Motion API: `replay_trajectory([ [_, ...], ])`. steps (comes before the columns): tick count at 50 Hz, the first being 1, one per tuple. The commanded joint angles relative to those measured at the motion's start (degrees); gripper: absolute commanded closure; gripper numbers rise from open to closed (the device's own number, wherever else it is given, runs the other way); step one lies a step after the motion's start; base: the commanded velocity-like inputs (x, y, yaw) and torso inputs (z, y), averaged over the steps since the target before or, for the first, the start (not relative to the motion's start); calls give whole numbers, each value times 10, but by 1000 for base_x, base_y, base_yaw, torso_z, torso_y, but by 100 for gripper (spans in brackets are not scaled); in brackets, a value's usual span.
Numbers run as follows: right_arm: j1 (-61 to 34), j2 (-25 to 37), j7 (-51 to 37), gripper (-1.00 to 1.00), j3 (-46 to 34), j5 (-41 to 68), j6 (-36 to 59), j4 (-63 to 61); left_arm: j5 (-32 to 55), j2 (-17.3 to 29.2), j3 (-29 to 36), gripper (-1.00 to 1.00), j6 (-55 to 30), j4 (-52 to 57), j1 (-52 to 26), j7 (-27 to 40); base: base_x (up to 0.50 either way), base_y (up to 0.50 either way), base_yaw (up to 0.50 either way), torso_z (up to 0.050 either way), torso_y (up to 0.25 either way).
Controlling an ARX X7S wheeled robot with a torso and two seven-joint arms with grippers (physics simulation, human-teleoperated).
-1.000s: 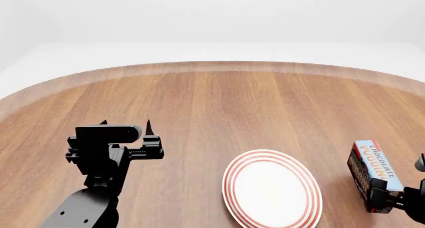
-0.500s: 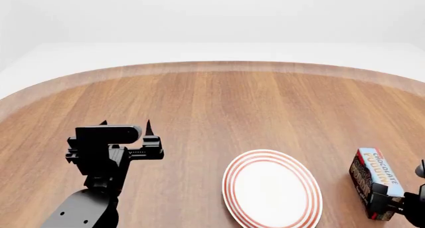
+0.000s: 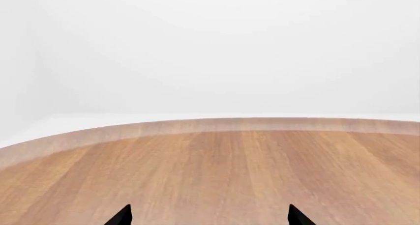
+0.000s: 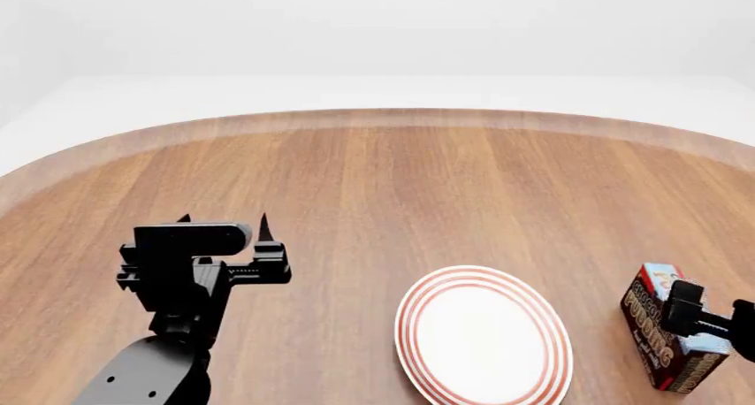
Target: Put the chocolate pudding to the right of the plate.
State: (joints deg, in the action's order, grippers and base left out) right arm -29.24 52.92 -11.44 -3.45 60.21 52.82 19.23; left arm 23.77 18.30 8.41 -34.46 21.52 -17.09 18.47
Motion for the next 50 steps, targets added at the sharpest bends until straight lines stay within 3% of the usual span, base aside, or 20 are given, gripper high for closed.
replay_trajectory([
  [1,1,20,-16,-100,41,41,6,-73,3,1,1,-100,1,-1,-1,1,0,0,0,0,0],
  [25,29,32,-62,-100,151,137,-15,-293,7,5,5,-100,-2,2,-7,6,0,0,0,0,0],
  [37,111,-10,-120,-100,159,48,-87,-483,9,6,7,-100,-6,5,-15,9,0,0,0,0,0],
  [50,180,-50,-152,-100,160,1,-126,-586,10,7,6,-100,-3,4,-14,11,0,0,0,0,0],
])
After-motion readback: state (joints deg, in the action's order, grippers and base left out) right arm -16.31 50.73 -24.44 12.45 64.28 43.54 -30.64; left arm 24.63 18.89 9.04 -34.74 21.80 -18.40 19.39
